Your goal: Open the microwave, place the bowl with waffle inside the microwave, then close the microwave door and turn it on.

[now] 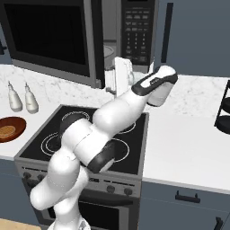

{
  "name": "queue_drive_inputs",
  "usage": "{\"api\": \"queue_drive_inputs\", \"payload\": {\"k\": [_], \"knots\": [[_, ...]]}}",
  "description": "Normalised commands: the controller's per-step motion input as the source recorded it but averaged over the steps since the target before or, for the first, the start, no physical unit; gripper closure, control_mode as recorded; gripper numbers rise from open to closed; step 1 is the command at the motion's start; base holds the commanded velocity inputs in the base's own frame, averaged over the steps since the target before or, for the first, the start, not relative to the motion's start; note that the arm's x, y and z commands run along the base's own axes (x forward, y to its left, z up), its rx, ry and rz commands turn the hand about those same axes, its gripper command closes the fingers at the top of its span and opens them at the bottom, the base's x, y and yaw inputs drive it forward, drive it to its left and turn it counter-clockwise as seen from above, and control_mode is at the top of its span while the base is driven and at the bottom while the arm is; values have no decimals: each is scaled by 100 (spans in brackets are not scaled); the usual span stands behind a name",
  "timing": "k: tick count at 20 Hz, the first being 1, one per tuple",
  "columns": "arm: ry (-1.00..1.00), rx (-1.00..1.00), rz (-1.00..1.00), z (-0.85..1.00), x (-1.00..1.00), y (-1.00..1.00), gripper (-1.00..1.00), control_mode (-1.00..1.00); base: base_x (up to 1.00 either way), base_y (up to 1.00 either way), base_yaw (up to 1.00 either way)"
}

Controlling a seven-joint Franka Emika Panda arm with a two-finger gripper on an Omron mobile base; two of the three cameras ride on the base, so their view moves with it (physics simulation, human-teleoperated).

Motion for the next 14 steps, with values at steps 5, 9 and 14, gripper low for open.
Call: {"api": "queue_drive_inputs", "payload": {"k": [5, 9, 14], "knots": [[-58, -16, 11, 9, -100, 91, -100, -100, 0, 0, 0], [-54, -5, 3, 24, -100, 90, -100, -100, 0, 0, 0], [-45, -1, -3, 59, -100, 100, -100, -100, 0, 0, 0]]}}
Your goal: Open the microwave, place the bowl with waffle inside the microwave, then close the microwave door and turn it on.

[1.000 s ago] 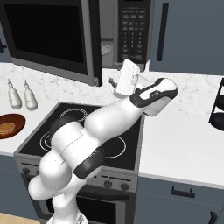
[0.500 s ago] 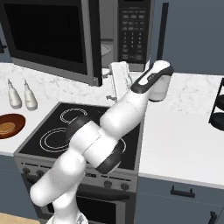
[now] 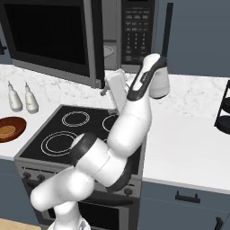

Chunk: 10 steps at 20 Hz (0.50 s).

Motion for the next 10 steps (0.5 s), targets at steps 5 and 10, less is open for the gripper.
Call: {"api": "queue_drive_inputs", "payload": {"k": [5, 10], "knots": [[-21, 0, -21, 46, -53, 68, -100, -100, 0, 0, 0], [-5, 10, -27, 0, -11, -90, -100, -100, 0, 0, 0]]}}
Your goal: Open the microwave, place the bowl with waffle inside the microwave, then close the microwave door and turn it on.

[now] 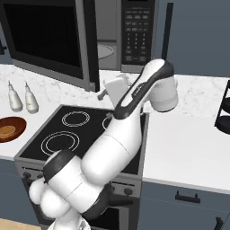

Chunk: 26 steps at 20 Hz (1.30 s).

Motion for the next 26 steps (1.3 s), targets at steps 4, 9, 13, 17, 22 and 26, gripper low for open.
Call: {"api": "queue_drive_inputs", "payload": {"k": [4, 9, 13, 17, 22, 26], "knots": [[0, 12, -24, 7, 76, -50, -100, -100, 0, 0, 0], [-1, 3, -21, 0, 100, 4, -100, -100, 0, 0, 0], [-7, 0, -23, 13, 69, 44, -100, -100, 0, 0, 0], [-16, 0, -25, 30, 3, 85, -100, -100, 0, 0, 0], [-27, 0, -22, 32, -71, 99, -100, -100, 0, 0, 0], [-33, 0, -10, 24, -100, 100, -100, -100, 0, 0, 0]]}}
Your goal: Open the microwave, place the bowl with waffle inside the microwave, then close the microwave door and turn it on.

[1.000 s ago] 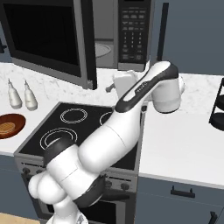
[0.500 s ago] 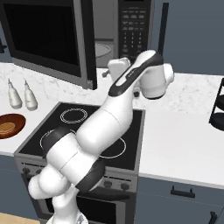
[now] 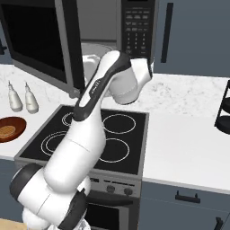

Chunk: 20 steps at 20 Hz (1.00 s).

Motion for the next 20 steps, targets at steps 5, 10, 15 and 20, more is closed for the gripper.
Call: {"api": "queue_drive_inputs", "payload": {"k": [5, 10, 15, 20], "knots": [[-26, 0, -1, 2, -100, 100, -100, -100, 0, 0, 0], [-15, -1, 0, 0, -100, 100, -100, -100, 0, 0, 0], [-1, -11, 1, -1, -99, 100, -100, -100, 0, 0, 0], [2, -18, 5, 0, -45, 100, -100, -100, 0, 0, 0]]}}
